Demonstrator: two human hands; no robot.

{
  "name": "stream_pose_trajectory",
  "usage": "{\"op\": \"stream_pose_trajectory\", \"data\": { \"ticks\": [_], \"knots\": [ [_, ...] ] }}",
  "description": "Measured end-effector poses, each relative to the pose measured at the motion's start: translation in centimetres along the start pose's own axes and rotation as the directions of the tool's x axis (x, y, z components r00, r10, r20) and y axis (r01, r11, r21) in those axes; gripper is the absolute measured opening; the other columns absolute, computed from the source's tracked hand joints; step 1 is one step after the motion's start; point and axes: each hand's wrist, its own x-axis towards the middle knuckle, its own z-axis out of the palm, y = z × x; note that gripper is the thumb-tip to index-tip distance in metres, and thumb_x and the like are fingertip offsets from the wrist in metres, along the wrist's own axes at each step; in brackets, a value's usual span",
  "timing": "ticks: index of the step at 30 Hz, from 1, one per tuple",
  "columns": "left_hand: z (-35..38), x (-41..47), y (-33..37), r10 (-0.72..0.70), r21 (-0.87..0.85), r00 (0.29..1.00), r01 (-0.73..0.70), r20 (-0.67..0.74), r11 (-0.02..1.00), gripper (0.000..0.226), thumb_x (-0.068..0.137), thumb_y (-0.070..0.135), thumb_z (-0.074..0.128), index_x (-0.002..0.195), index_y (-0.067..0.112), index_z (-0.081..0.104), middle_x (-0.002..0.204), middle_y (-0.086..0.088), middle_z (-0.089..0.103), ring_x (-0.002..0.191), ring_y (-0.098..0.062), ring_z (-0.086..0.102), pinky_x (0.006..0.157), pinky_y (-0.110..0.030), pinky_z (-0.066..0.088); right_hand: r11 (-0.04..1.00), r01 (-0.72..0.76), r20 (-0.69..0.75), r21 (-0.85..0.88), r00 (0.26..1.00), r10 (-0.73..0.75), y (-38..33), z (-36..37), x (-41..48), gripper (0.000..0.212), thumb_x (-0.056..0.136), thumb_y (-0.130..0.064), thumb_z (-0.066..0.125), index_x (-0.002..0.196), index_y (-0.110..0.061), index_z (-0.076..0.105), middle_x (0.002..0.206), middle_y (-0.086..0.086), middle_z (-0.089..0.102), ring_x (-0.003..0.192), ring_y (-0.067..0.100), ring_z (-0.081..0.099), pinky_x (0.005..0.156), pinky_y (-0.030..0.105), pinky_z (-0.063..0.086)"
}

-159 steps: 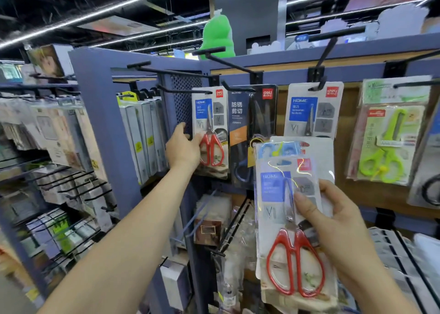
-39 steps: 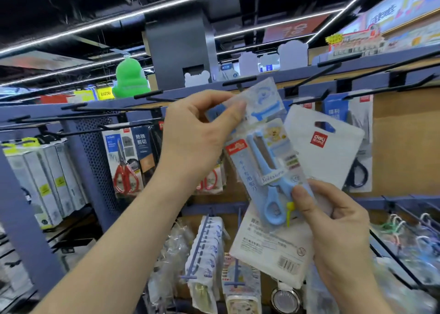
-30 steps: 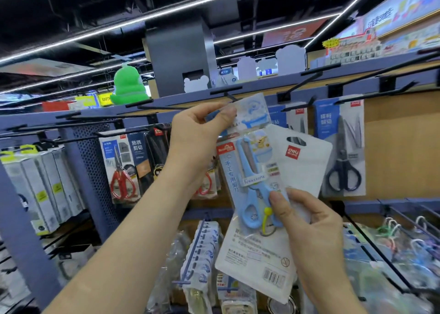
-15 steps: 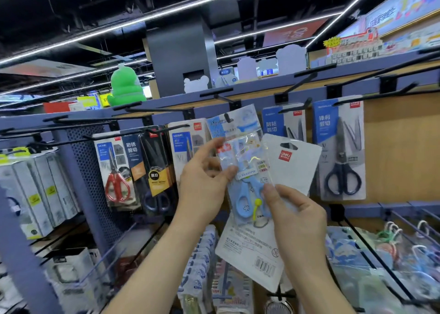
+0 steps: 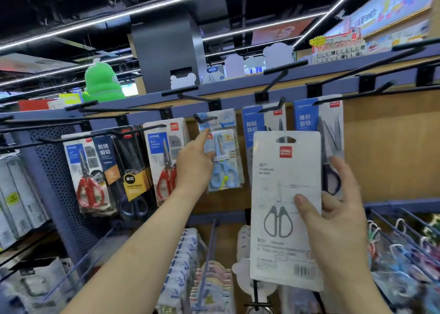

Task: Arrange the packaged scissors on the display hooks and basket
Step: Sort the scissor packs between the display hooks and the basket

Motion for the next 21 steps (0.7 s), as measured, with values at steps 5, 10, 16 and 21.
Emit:
{"op": "stream_pose_trajectory", "data": {
  "ticks": [5,10,16,21],
  "knots": [
    [-1.8,-2.2,1.3,0.016,0.13,1.0,-0.013,-0.019,0.991,0.054,0.093,0.029,0.064,0.143,0.032,0.042,0.118,0.0,0.053,0.103,-0.018,0.056,0.082,-0.03,0.05,0.974,-0.17,0.129,0.152,0.98,0.151,0.0,0.1,0.1,0.054,0.094,-0.002,0.059,0.129,-0.043,0.053,0.092,0.002,0.078,0.08,0.025,0.076,0.062,0.042,0.062],
    [-4.5,-6.0,4.7,0.088,-0.757,0.82,0.474,0.566,0.451,0.051,0.091,0.033,0.063,0.139,0.032,0.048,0.114,-0.002,0.071,0.112,-0.022,0.065,0.087,-0.042,0.054,0.865,-0.373,0.455,0.334,0.868,0.199,0.1,1.2,0.0,0.053,0.082,-0.007,0.06,0.13,-0.03,0.058,0.091,0.012,0.077,0.07,0.022,0.074,0.053,0.03,0.058],
    [-6.1,-6.0,5.5,0.063,-0.872,0.889,0.428,0.454,0.238,0.017,0.08,0.011,0.061,0.098,0.012,0.062,0.084,-0.005,0.067,0.076,-0.018,0.063,0.062,-0.028,0.057,0.858,-0.453,0.657,0.242,0.728,0.198,0.6,3.3,-0.8,0.033,0.087,-0.025,0.062,0.118,-0.017,0.071,0.091,0.011,0.074,0.078,0.019,0.072,0.08,0.035,0.054],
    [-7.8,-6.2,3.8,-0.158,-0.799,0.958,0.286,0.239,0.529,0.003,0.091,0.011,0.063,0.088,0.012,0.064,0.076,0.004,0.074,0.069,-0.009,0.069,0.056,-0.023,0.056,0.818,-0.542,0.796,0.195,0.574,0.191,-0.2,1.6,0.4,0.087,0.082,-0.072,0.05,0.146,-0.014,0.044,0.136,0.014,0.061,0.124,0.028,0.06,0.11,0.048,0.043]
  ]
}}
